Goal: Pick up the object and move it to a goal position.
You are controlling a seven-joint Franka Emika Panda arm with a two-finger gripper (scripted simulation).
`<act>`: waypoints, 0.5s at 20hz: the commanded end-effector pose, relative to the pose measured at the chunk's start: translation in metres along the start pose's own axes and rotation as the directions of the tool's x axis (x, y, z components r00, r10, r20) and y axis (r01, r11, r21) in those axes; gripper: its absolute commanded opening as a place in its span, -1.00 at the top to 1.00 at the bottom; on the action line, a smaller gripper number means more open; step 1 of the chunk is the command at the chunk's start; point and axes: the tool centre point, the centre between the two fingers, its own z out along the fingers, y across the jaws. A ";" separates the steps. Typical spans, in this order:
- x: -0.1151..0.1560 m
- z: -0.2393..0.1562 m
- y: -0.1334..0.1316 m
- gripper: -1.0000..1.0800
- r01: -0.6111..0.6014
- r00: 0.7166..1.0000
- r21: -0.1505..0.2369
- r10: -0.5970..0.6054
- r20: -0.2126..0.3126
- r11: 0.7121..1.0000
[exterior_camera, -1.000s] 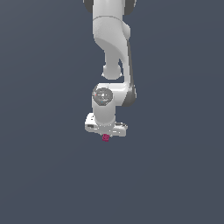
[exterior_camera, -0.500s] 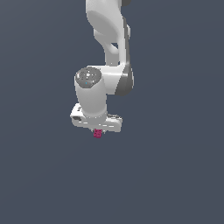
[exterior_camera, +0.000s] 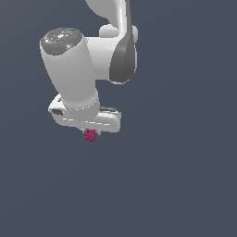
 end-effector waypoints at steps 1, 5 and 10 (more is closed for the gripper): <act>0.007 -0.020 0.005 1.00 0.001 1.000 0.000 -0.001 0.001 1.000; 0.015 -0.042 0.012 1.00 0.001 1.000 0.000 -0.001 0.001 1.000; 0.023 -0.059 0.016 1.00 0.001 1.000 0.000 -0.001 0.001 1.000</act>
